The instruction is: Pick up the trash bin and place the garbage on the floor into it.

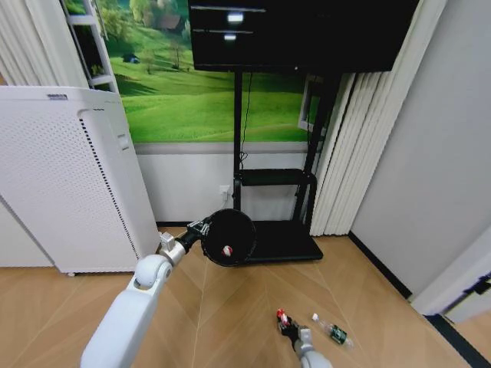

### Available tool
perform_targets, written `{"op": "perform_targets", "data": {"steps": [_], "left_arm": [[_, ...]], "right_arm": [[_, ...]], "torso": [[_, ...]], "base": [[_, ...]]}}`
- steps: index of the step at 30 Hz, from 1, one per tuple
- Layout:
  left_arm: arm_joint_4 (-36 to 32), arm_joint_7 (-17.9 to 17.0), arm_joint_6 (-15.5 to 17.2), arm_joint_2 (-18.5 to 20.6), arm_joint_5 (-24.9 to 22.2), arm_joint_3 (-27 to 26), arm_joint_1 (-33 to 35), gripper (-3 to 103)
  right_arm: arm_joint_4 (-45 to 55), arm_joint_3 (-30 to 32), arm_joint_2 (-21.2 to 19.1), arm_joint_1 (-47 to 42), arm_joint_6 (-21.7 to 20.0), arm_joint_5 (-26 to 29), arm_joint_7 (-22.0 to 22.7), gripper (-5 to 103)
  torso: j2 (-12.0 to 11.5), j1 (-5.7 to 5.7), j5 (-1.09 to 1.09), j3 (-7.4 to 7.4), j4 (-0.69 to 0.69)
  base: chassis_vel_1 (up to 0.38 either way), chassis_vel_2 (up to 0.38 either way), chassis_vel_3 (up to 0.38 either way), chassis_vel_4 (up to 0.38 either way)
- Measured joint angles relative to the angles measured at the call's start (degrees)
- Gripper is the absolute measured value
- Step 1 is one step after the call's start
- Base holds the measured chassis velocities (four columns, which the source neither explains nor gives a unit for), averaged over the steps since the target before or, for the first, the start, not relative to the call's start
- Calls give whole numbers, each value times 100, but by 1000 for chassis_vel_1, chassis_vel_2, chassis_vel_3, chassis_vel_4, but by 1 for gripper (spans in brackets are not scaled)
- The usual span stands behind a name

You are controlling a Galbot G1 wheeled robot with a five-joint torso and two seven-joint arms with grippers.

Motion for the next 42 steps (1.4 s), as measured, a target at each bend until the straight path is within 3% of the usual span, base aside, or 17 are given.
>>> {"op": "perform_targets", "data": {"steps": [10, 17, 28, 38, 42], "left_arm": [[689, -229, -82, -98, -32, -21, -39, 7], [1011, -296, -78, -268, -157, 357, -400, 7], [1298, -318, -69, -518, -249, 1328, -799, 7], [1414, -324, -71, -682, -300, 1647, -1032, 7], [1460, -325, -82, -742, -308, 1762, -1081, 7]], "right_arm": [[2092, 444, -241, -89, -585, 1311, 109, 41], [3223, 431, -205, -120, -823, 1706, 227, 41], [4176, 14, -206, -220, -1088, 1679, 315, 41], [4297, -254, -282, -338, -1143, 1501, 265, 41], [4114, -569, -293, -305, -1109, 1128, 192, 41]], "torso": [[0, 0, -1, 1, 3], [0, 1, 0, 1, 0], [0, 2, 0, 1, 1], [0, 1, 0, 1, 0], [0, 2, 0, 1, 0]], "base": [[0, 0, 0, 0], [0, 0, 0, 0], [0, 0, 0, 0], [0, 0, 0, 0], [0, 0, 0, 0]]}}
